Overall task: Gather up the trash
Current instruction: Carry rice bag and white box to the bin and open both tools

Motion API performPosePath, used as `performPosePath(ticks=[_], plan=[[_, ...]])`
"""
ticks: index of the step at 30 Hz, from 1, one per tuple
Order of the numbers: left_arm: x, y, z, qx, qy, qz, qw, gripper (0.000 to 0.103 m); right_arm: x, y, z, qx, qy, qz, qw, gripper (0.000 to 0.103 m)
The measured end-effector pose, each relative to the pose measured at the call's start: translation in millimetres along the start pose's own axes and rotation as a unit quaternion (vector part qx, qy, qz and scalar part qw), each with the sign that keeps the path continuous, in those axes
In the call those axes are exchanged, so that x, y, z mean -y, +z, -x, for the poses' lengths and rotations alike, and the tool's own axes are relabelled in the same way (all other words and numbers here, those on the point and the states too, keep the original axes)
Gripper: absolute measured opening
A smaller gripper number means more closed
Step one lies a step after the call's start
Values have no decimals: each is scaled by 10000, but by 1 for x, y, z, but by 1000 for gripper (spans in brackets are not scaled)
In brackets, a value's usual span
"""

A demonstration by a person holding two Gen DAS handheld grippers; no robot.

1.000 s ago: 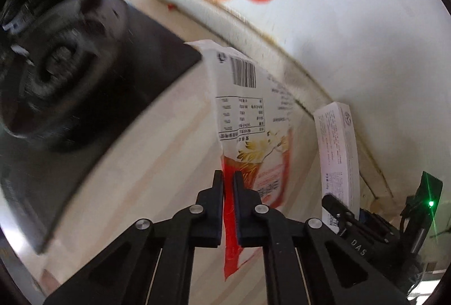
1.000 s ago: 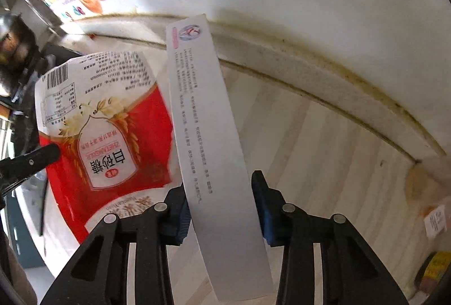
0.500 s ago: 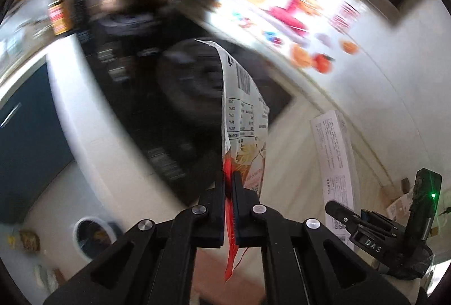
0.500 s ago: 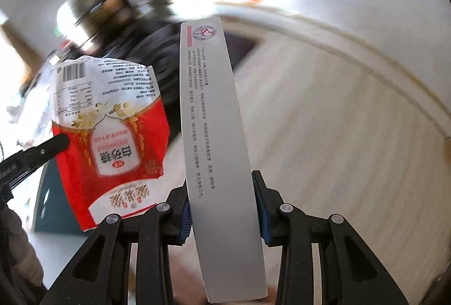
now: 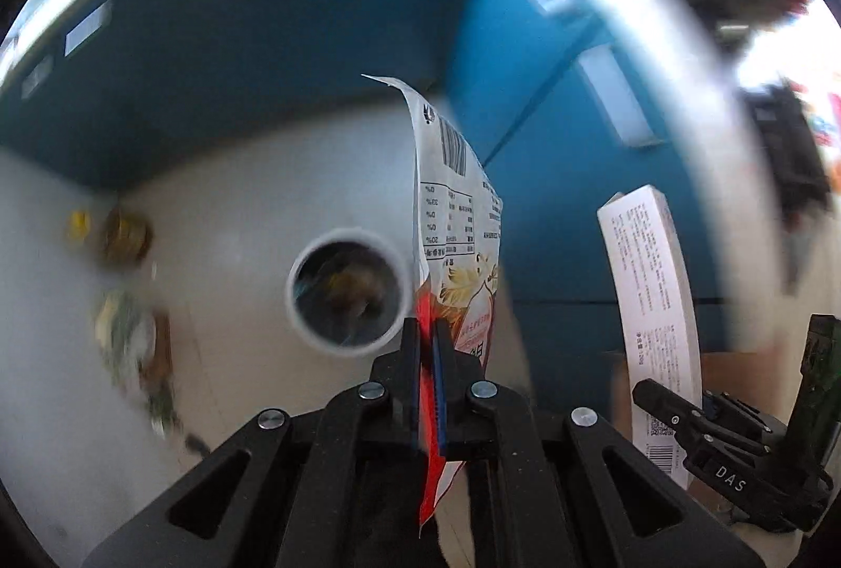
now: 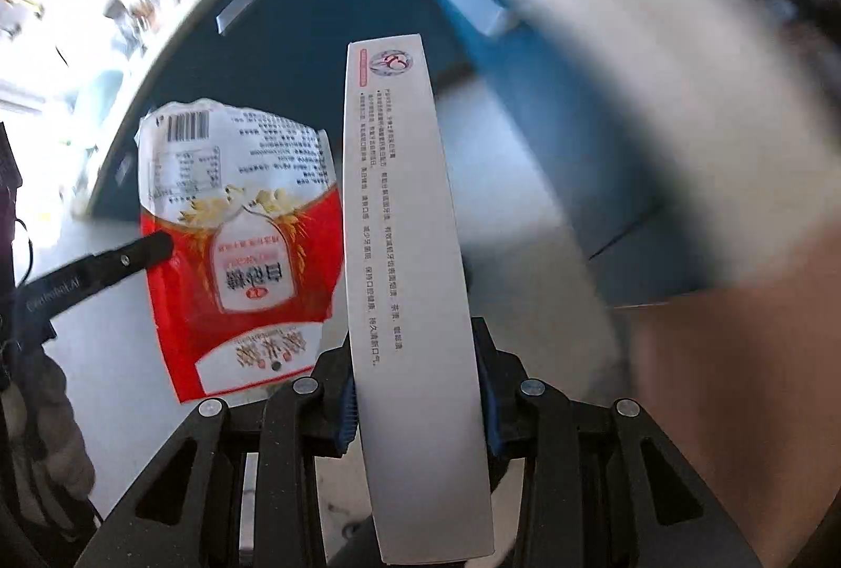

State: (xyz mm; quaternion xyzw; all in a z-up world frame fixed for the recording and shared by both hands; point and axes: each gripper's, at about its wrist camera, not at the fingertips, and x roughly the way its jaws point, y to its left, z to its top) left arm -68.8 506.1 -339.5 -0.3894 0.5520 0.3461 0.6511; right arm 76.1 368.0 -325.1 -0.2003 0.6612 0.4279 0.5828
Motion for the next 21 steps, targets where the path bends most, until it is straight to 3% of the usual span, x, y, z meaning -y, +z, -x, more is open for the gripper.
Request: performPosePath(ticks=[5, 10, 13, 16, 21], plan=[[-85, -4, -140, -745, 153, 533, 9957, 2, -18, 3, -163, -840, 95, -181, 9963, 38], [-140, -3, -277, -1332, 115, 880, 9871, 2, -16, -1, -306, -1522, 140, -308, 9878, 37], [-168, -7, -340, -1682, 32, 1062, 9800, 2, -10, -1, -393, -1936, 42, -414, 9802, 37], [-182, -8, -384, -1913, 21, 1067, 9757, 6, -4, -8, -461, -2285, -81, -461, 9724, 37], [-190, -8, -408, -2025, 50, 1215, 9717, 10, -8, -5, -521, -2665, -224, -395, 9628, 40]])
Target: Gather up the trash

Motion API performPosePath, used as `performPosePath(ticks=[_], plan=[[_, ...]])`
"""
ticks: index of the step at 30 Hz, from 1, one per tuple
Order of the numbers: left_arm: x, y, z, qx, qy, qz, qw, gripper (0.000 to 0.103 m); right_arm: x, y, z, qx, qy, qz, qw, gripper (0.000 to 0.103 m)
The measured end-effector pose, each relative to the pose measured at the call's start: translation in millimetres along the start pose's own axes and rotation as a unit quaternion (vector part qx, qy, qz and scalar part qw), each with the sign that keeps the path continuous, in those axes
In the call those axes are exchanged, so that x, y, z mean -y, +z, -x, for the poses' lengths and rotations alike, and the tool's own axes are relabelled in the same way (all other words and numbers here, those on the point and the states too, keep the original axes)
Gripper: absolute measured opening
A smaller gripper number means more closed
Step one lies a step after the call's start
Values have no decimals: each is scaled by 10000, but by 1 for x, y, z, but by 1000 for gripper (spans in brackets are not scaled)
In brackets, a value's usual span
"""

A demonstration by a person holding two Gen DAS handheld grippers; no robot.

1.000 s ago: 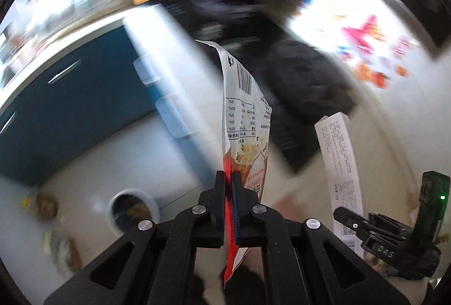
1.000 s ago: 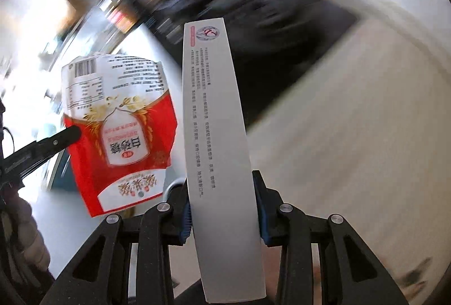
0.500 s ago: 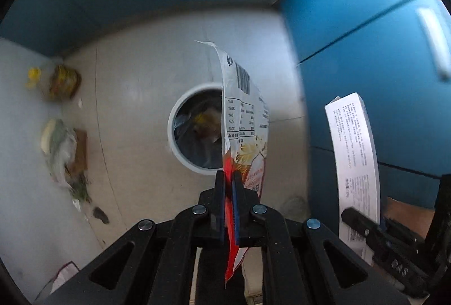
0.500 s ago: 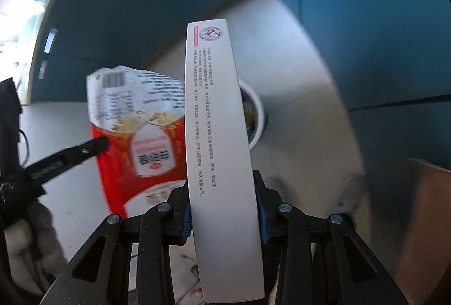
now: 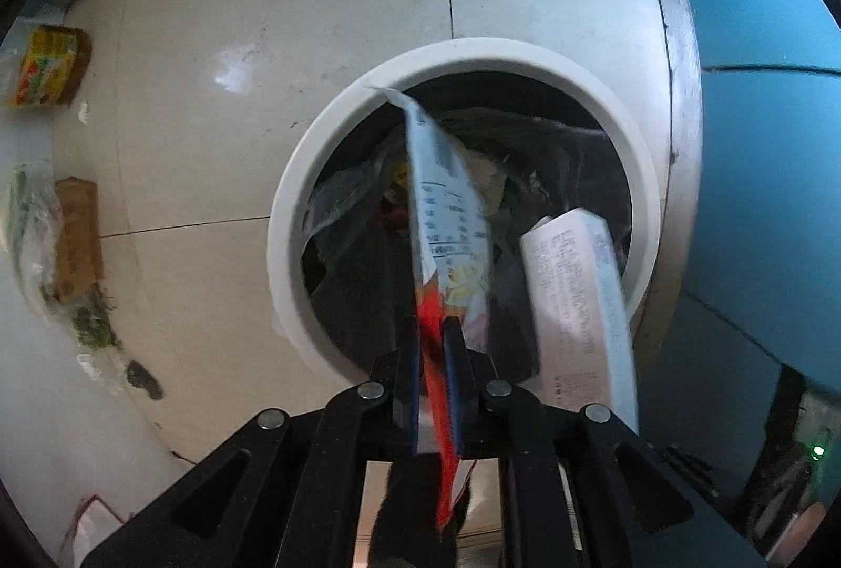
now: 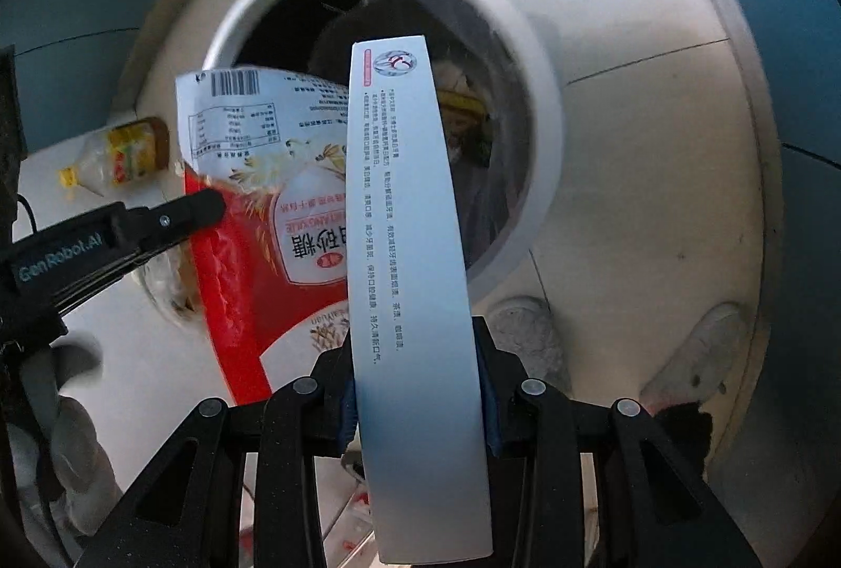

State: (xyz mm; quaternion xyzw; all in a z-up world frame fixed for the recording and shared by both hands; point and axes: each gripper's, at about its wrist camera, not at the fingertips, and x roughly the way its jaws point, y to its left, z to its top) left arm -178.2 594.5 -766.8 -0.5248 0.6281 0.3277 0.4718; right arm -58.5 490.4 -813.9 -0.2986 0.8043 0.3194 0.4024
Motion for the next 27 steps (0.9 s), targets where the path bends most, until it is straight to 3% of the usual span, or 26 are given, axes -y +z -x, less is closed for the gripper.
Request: performPosePath(ticks=[1, 2, 3, 4, 5, 6, 10, 13, 18, 22, 27], plan=[[-1, 1, -2, -7, 35, 38, 10000, 9, 0, 12, 0, -25, -45, -25, 10000, 40], [-1, 2, -2, -24, 42, 44, 10000, 12, 0, 15, 0, -45, -83, -37, 9999, 49], [0, 3, -3, 0, 36, 25, 10000, 24, -2, 19, 1, -59, -105, -68, 9999, 68], [-1, 2, 1, 85, 101, 1, 9999, 56, 5, 15, -3, -31, -137, -98, 9999, 77], [1, 3, 5, 152, 158, -22, 9998, 78, 4, 15, 2, 28, -183, -111, 9998, 84], [-1, 2, 10, 224, 222, -30, 9995, 103, 3, 15, 7, 83, -211, -100, 9997, 84], [-12, -6, 35, 425, 279, 16, 9987, 103, 2, 11, 28, 215, -379, -31, 9990, 93], [-23, -14, 56, 655, 383, 44, 9971, 103, -13, 0, 52, 535, -895, 294, 9941, 102], [-25, -49, 107, 1248, 665, -21, 9899, 103, -39, -44, 104, 1198, -1679, 849, 9748, 103], [-25, -91, 161, 1772, 863, -64, 9804, 103, -50, -86, 149, 1619, -1796, 980, 9654, 103], [-22, -150, 237, 2275, 704, 126, 9711, 103, -65, -155, 225, 2235, -1760, 1109, 9523, 103]])
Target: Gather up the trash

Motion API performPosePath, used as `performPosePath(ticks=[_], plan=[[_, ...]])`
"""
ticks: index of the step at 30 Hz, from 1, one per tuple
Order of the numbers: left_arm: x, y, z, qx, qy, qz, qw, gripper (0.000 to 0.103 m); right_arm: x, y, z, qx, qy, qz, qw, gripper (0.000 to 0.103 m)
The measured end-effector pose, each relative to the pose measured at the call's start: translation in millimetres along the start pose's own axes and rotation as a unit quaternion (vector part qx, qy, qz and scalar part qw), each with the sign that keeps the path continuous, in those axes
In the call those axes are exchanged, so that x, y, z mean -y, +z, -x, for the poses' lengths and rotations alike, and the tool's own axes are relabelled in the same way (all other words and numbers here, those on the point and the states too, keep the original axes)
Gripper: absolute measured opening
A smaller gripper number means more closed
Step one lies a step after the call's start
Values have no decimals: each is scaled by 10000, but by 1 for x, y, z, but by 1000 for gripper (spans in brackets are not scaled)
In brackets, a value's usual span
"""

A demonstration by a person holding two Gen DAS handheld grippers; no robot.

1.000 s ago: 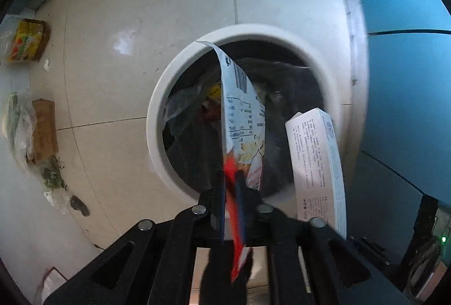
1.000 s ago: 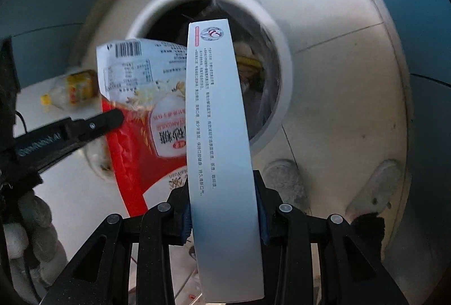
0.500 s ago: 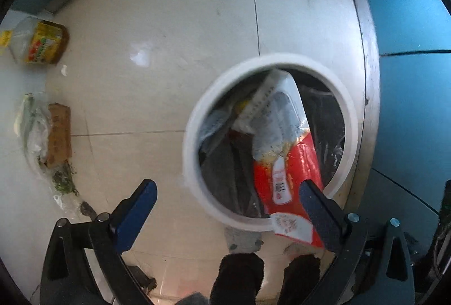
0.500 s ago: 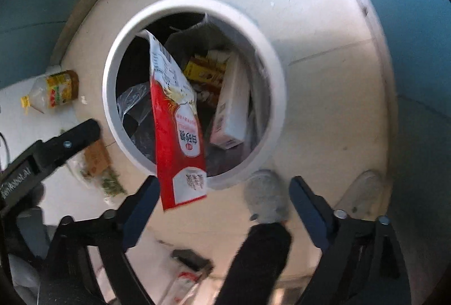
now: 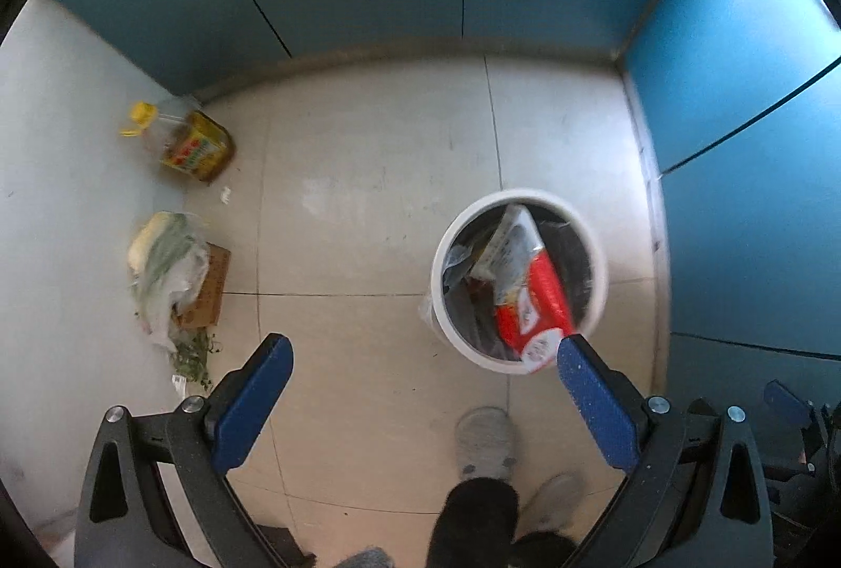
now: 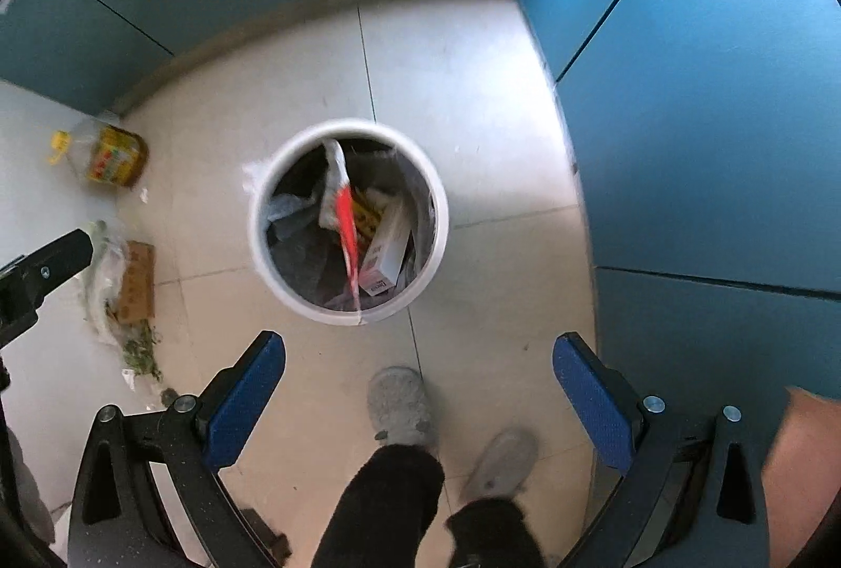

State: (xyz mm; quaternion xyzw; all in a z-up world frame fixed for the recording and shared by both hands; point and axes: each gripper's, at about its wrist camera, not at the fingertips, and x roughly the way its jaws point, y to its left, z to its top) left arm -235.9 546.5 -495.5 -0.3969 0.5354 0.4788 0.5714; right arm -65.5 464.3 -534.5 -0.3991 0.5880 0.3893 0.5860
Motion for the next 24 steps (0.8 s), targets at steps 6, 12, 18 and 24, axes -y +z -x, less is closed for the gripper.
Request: performPosePath(ticks=[6, 12, 18, 24], plan=[[-1, -41, 118, 696, -68, 131, 9975, 103, 16, -42, 131, 749, 144, -19, 9971, 103], [6, -97, 231, 1321, -87, 182, 9910, 103, 45, -99, 257, 1447, 295, 148, 9889, 103], [15, -158, 321, 1789, -186, 236, 9834, 103, 74, -162, 356, 1875, 499, 407, 9801, 103], [17, -202, 377, 1929, -439, 224, 9800, 103, 92, -215, 444, 2263, 775, 569, 9693, 103]])
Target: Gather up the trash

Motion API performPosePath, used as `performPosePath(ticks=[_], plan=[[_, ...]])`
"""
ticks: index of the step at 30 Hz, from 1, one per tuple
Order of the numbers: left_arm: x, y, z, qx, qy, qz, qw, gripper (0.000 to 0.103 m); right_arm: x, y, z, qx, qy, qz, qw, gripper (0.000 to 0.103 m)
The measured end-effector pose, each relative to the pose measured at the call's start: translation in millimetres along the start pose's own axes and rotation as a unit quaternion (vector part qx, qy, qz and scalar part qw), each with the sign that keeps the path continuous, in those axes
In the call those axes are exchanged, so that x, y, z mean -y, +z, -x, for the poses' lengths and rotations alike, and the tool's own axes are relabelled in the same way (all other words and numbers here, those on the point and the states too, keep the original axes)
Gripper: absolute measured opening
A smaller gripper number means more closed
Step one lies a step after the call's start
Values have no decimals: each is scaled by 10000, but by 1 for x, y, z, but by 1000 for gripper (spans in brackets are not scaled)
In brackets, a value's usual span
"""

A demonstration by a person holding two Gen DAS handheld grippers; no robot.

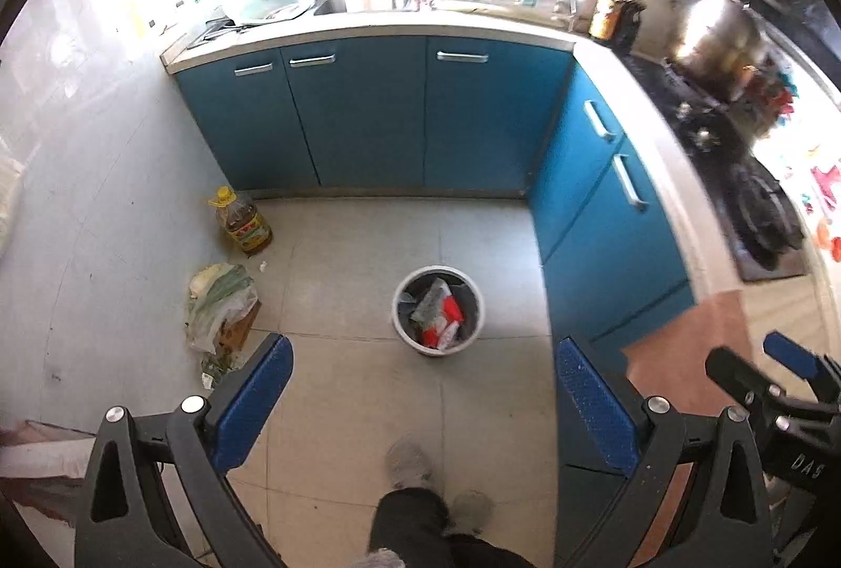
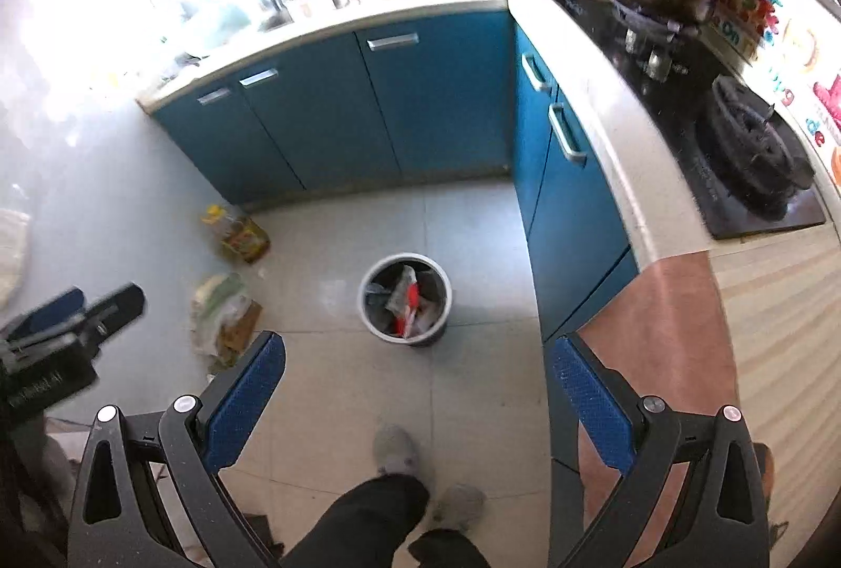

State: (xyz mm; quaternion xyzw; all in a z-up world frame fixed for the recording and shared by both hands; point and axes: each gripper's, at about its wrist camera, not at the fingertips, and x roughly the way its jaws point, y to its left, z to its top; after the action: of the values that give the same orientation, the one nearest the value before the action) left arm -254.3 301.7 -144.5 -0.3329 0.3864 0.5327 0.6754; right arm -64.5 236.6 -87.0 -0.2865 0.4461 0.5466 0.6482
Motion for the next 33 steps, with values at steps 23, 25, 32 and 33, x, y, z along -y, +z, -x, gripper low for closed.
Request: performPosePath(ticks=[23, 25, 32, 33], plan=[[-38, -26, 98, -77, -1233, 315, 9918, 103, -44, -34, 103, -79, 1018, 150, 9947, 103], [-40, -27, 100, -98, -1303, 326, 9909, 103, -46, -34, 104, -89, 1065, 155, 9942, 103], [-44, -28, 102, -93, -1318, 322, 9907, 103, -54, -33, 106, -117, 1144, 186, 9932, 103], [-45, -29, 103, -97, -1316, 318, 9907, 103, -55, -33, 105, -122, 1158, 185, 9930, 103]])
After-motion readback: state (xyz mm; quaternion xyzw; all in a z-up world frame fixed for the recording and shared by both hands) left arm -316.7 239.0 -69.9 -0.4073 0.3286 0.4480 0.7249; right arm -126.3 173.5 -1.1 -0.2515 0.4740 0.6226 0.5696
